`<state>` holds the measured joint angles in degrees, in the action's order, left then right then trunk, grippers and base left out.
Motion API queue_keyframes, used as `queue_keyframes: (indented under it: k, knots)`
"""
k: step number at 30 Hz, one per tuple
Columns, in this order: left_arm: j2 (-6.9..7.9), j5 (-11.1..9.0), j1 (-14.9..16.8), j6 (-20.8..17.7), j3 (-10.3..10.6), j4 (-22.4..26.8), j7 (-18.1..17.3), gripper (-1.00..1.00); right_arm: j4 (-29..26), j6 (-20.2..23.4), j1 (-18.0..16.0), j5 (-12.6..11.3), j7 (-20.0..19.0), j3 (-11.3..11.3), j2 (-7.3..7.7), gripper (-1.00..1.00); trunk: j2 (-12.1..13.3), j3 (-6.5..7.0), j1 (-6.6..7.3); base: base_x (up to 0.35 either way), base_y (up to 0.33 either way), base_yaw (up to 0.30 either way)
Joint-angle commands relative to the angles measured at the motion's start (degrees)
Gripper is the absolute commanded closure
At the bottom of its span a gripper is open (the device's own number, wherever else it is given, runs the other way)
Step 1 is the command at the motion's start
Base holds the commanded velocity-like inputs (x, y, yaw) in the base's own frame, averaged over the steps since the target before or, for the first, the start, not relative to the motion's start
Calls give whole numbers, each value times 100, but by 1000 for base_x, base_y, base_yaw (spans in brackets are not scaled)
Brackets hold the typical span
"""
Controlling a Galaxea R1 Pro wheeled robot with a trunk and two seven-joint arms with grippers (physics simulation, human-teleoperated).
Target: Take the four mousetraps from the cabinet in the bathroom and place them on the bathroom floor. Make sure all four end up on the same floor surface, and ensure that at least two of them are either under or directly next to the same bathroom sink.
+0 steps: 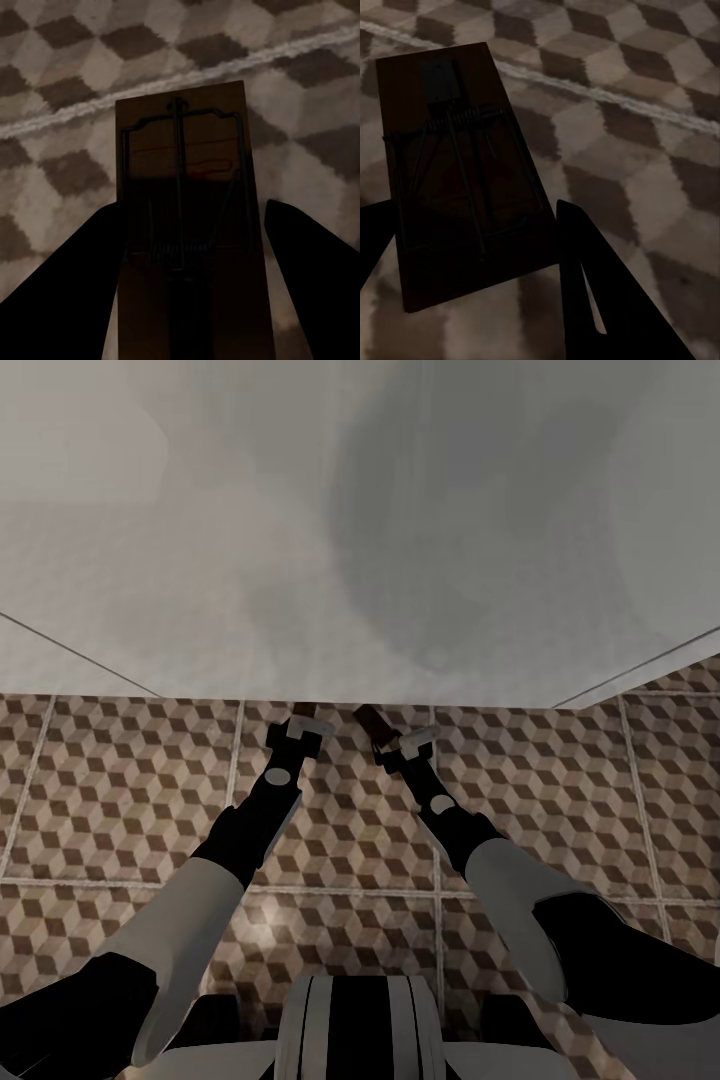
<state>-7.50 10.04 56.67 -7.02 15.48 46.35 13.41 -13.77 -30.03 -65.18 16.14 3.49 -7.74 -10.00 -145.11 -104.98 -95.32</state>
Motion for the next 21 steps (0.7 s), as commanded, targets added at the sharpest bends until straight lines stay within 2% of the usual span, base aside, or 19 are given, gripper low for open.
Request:
queue_keyframes:
  k: [1,5,12,21]
  knots:
    - [2,60,2,-46,20,7,31,100,6,-7,-3,12,4,-8,0,100,-1,-3,1,0,0,0]
    - [3,60,1,-45,25,2,31,100,6,60,-3,17,28,-6,0,100,-1,-3,1,0,0,0]
    - [3,60,1,-45,26,37,37,100,-30,624,-3,27,23,13,0,100,-1,-3,1,0,0,0]
    - [3,60,0,-45,26,57,39,100,-101,1009,-3,36,164,27,0,100,-1,-3,1,0,0,0]
